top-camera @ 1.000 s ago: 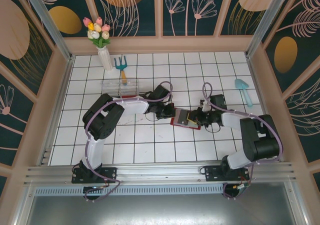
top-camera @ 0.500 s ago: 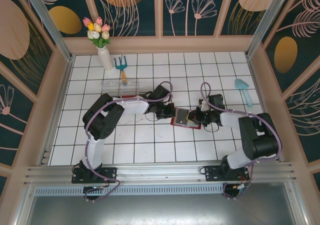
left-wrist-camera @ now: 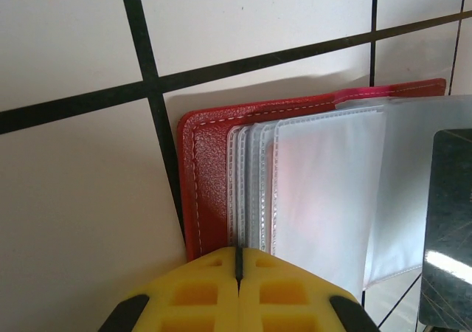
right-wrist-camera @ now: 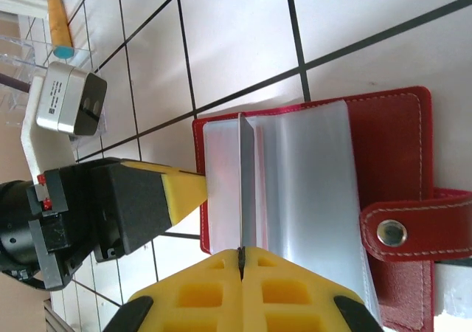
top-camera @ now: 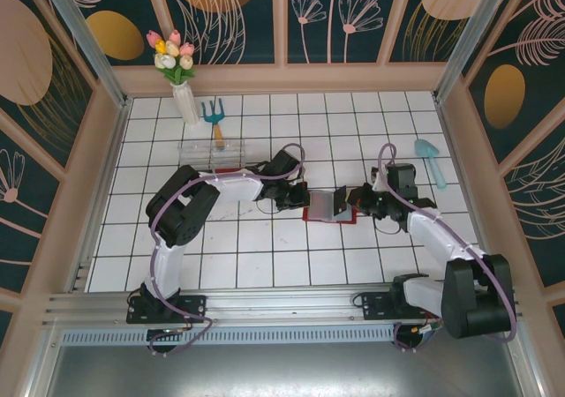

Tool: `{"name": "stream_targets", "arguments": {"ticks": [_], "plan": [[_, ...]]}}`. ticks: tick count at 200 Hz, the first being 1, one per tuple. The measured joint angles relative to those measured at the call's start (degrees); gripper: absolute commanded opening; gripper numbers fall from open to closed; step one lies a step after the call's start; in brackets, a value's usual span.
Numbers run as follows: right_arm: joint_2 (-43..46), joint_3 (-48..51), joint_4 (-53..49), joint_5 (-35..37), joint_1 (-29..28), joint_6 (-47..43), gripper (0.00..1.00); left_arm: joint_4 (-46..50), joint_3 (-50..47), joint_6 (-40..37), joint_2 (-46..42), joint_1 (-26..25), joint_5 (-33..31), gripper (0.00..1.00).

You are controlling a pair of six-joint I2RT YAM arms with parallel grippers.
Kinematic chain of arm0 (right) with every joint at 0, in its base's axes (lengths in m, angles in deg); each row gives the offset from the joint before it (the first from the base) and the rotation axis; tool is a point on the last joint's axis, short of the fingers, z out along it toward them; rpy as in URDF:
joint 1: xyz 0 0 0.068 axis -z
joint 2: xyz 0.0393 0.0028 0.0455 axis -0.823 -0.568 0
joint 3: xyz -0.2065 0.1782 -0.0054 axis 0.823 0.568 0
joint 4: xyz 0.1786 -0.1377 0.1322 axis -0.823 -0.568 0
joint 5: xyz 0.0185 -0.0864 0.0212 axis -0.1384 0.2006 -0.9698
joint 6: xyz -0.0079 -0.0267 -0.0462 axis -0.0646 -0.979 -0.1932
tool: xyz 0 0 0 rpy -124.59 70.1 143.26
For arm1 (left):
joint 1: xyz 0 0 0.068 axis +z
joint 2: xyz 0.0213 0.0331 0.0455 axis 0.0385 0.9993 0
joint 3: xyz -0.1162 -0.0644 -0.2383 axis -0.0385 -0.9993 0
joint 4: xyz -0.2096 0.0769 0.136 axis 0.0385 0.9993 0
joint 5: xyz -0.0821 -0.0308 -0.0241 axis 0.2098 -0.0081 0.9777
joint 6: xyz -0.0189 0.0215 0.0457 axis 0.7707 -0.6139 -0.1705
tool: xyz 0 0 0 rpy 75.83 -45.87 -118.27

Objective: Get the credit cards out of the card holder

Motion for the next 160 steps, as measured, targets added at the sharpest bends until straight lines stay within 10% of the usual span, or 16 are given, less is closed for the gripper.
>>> {"name": "stream_targets", "arguments": {"ticks": [116,160], "plan": [[1.0,-5.5,1.6,-6.4,0.0,1.9,0.00,-10.2,-9.0,5.7,-19.7,4.9,-2.2,0.60],[-2.1,-11.9,11.6,-12.0,-0.1,8.1,0.00,-27.2,-19.1,11.6,-28.0,10.8,2.0,0.57]]}}
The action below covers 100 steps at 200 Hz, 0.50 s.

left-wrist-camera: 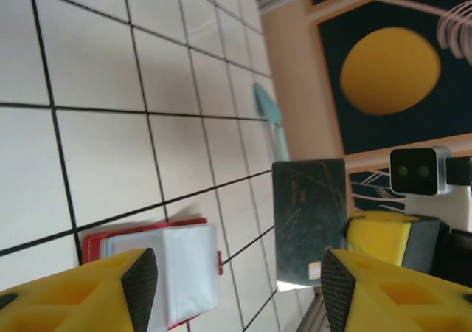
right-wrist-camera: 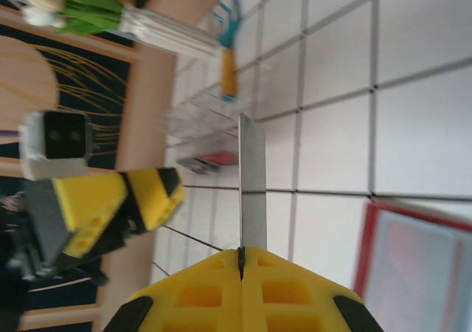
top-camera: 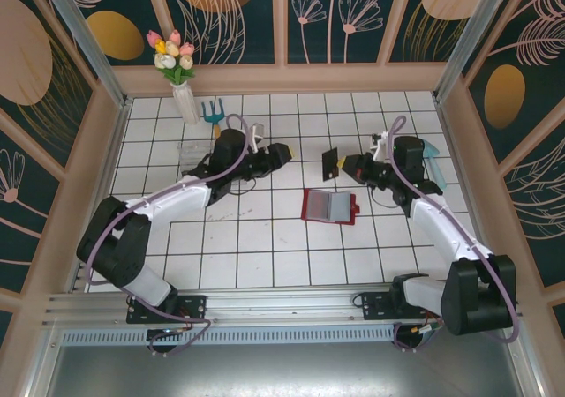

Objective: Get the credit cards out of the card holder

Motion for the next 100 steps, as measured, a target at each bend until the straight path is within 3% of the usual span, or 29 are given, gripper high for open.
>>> {"name": "stream_targets", "arguments": {"ticks": [45,100], "plan": [[-3.8,-4.2,11.0,-5.3,-0.7,8.4,0.00,-14.0,-4.7,6.1,-0.2,1.4,6.6,0.45],[-8.4,-7.3,20.4,-9.0,-3.3,15.5,0.00,-24.1,-4.5,9.7,0.1,1.4,11.4,0.43]]}}
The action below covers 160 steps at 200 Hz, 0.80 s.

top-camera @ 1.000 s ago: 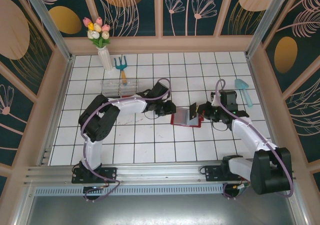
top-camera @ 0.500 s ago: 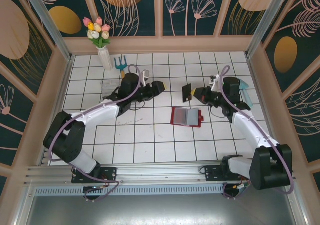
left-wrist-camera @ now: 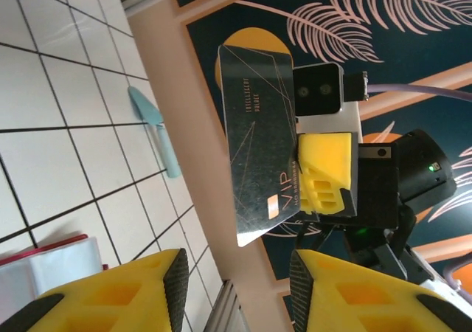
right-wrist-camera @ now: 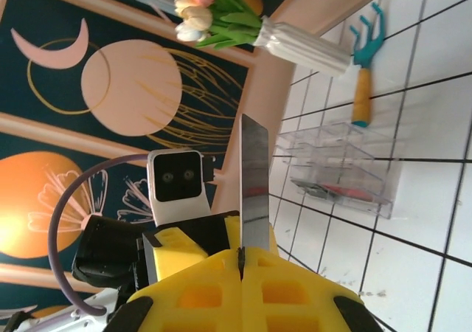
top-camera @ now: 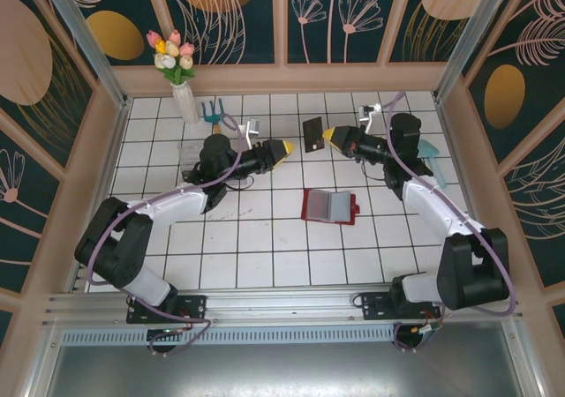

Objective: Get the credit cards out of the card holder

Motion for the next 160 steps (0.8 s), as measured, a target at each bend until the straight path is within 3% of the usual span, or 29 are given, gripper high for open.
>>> {"name": "stream_targets", "arguments": {"ticks": [138,160], "plan": [[-2.6,0.5,10.2,-2.7,-3.6,7.0,0.00,-4.4,1.9,2.6,2.5,0.0,2.4,0.38],[-2.6,1.3,10.4,-2.9,-3.7,7.0,0.00,-4.8,2.4,2.9,2.5,0.3,2.5,0.32]]}}
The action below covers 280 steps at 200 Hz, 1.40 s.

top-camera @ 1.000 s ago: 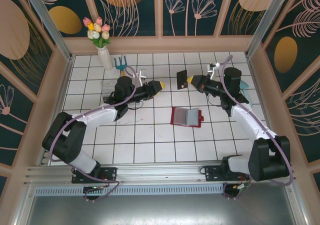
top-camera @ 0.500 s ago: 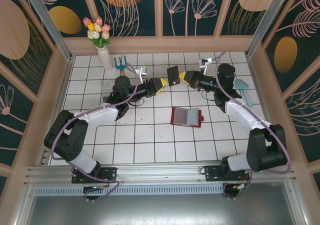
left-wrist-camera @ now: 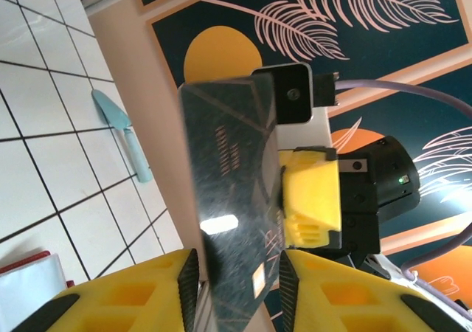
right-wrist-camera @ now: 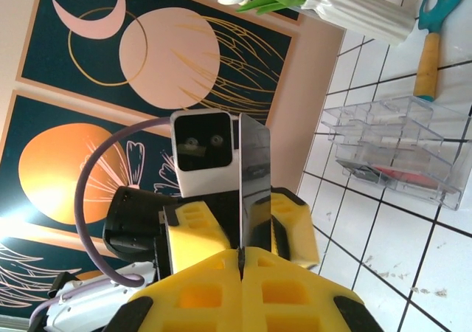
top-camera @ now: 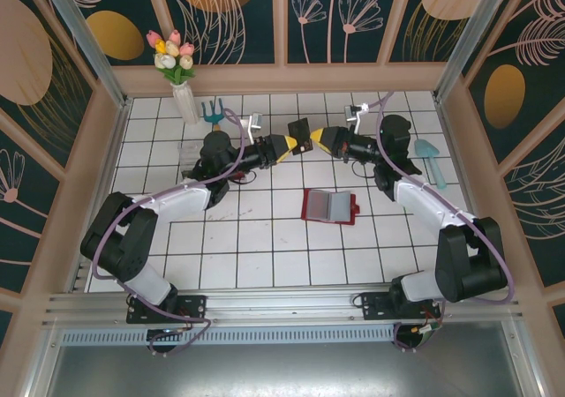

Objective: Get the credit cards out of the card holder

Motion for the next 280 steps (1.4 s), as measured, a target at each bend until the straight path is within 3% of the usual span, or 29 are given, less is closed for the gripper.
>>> {"name": "stream_targets", "arguments": {"ticks": [64,91,104,116,117,121,127,137,168,191,241,280], "plan": [[0.0,0.9,0.2,-0.9,0.0,0.0,0.00,-1.0,0.2,0.8,0.0,0.6,1.1,0.22],[0.0,1.0,0.7,-1.0,0.0,0.0,0.00,-2.2,0.2,1.6,0.0,0.6,1.7,0.00],[0.0,1.1,0.7,-0.9,0.0,0.0,0.00,-2.7,0.2,1.7,0.0,0.6,2.1,0.00],[0.0,1.2,0.5,-0.9,0.0,-0.2,0.31,-2.8,0.2,1.8,0.0,0.6,2.4,0.00],[0.0,1.2,0.5,-0.9,0.0,-0.3,0.38,-2.8,0.2,1.8,0.0,0.6,2.4,0.00],[0.0,1.2,0.2,-0.9,0.0,-0.3,0.50,-2.7,0.2,1.7,0.0,0.6,2.4,0.00],[0.0,1.2,-0.4,-0.8,0.0,-0.9,0.62,-2.7,0.2,1.7,0.0,0.6,2.4,0.00],[0.0,1.2,-1.6,-0.6,0.0,-1.9,0.72,-2.4,0.2,1.7,0.0,0.6,2.4,0.00],[0.5,1.1,-9.2,2.7,0.3,-7.5,0.90,4.5,-0.3,-0.7,-2.1,1.2,0.1,0.00],[2.1,0.7,-16.0,7.3,0.5,-12.7,0.99,11.9,-2.9,-1.7,-7.0,3.2,-4.2,0.00],[5.0,-0.5,-23.4,15.8,0.5,-19.7,0.99,37.9,-6.2,-1.0,-21.1,7.9,-23.9,0.00],[5.0,-1.1,-25.5,19.5,0.2,-21.9,0.99,57.4,-5.7,5.1,-24.3,10.6,-37.0,0.00]]}}
